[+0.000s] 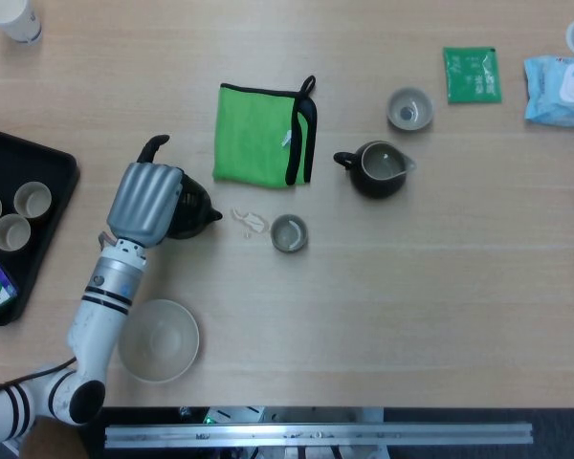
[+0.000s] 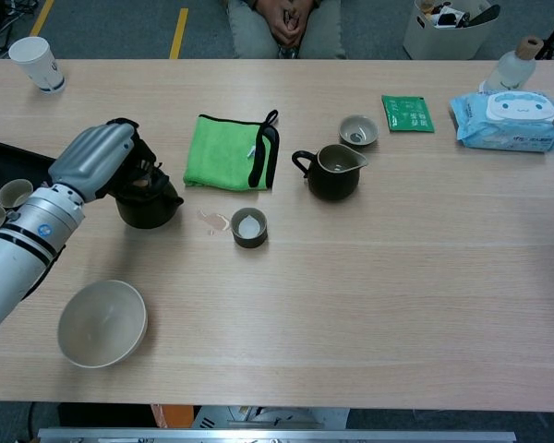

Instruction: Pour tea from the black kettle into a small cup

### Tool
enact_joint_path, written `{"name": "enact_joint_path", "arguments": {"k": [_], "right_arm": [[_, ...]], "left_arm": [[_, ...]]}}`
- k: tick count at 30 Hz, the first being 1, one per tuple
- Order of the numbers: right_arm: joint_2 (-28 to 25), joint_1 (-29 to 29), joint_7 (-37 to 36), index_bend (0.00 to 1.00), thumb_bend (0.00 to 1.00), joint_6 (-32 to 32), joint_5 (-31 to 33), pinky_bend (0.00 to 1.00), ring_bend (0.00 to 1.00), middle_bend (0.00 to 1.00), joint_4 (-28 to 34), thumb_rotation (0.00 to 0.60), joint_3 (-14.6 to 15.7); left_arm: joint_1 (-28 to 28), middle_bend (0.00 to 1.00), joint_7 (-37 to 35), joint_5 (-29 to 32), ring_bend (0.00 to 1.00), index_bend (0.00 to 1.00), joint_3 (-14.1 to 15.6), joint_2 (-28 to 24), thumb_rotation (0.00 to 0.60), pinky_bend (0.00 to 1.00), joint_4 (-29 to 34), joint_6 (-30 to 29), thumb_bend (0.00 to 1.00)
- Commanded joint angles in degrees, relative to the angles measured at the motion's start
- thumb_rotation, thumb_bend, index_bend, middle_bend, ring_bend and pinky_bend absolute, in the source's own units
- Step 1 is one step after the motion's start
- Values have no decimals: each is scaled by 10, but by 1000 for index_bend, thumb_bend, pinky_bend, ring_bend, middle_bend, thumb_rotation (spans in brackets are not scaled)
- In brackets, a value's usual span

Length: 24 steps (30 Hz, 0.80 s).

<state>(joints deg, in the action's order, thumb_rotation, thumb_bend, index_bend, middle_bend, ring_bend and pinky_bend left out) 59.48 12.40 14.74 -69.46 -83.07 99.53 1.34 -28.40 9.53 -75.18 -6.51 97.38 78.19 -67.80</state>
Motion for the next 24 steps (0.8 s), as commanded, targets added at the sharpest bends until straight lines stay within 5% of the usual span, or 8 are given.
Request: {"name": "enact_joint_path", "arguments": {"k": [1,24], "right_arm": [[0,0,0,101,200,0,1,195,98,188,0,600,0],[0,-1,2,101,200,1,5,195,98,188,3,600,-1]], "left_arm": [[-1,980,12,7,797,926,2,2,600,143,-10,9,379],[4,903,-4,56,725,875,-16,-1,600,142,-7,46,379]]}}
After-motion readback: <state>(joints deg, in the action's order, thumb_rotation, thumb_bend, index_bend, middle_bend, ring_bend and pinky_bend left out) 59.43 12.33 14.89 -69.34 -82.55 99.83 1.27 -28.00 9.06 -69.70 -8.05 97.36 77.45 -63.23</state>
